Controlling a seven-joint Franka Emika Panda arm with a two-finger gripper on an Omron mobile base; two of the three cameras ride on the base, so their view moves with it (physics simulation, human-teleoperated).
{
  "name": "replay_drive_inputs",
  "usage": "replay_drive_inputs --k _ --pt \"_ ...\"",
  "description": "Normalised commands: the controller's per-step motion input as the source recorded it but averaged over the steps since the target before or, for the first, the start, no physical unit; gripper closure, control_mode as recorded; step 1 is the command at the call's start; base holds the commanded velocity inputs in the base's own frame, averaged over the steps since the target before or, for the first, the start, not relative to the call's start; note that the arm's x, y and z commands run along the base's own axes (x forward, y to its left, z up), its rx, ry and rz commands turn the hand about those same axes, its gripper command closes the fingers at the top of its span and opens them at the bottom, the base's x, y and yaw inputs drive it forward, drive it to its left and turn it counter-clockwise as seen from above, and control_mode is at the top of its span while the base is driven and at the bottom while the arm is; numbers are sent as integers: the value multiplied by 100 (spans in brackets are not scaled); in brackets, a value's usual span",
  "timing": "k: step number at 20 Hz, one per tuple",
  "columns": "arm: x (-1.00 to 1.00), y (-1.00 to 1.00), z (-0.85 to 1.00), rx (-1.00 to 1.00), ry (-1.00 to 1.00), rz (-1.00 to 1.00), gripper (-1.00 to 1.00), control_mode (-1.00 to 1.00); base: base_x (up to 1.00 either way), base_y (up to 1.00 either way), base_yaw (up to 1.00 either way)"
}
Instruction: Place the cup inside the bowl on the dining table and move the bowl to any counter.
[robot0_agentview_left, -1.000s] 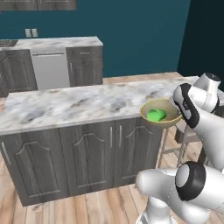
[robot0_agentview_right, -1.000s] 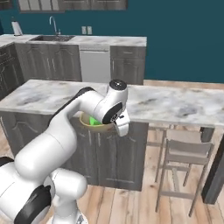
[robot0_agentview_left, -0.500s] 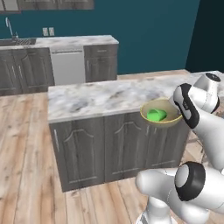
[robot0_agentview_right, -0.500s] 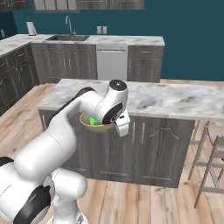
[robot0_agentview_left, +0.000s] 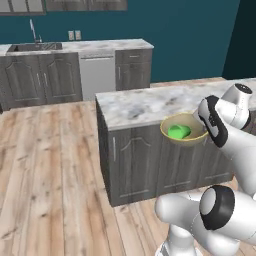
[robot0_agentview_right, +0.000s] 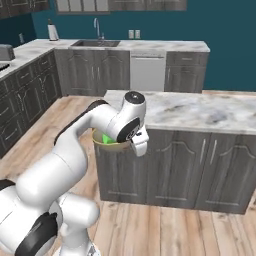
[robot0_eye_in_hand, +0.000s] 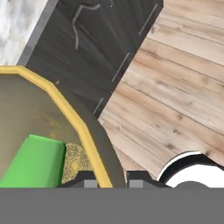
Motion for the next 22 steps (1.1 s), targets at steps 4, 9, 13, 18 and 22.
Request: replay_drive_inputs --k 4,9,13,18,22 --pt "0 0 0 0 0 0 100 100 -29 100 -3" --pt "0 0 0 0 0 0 100 100 -23 100 -2" --pt "0 0 0 0 0 0 100 100 12 100 0" --pt "0 0 0 0 0 0 100 100 70 92 -7" --pt "0 0 0 0 0 0 100 100 100 77 -13"
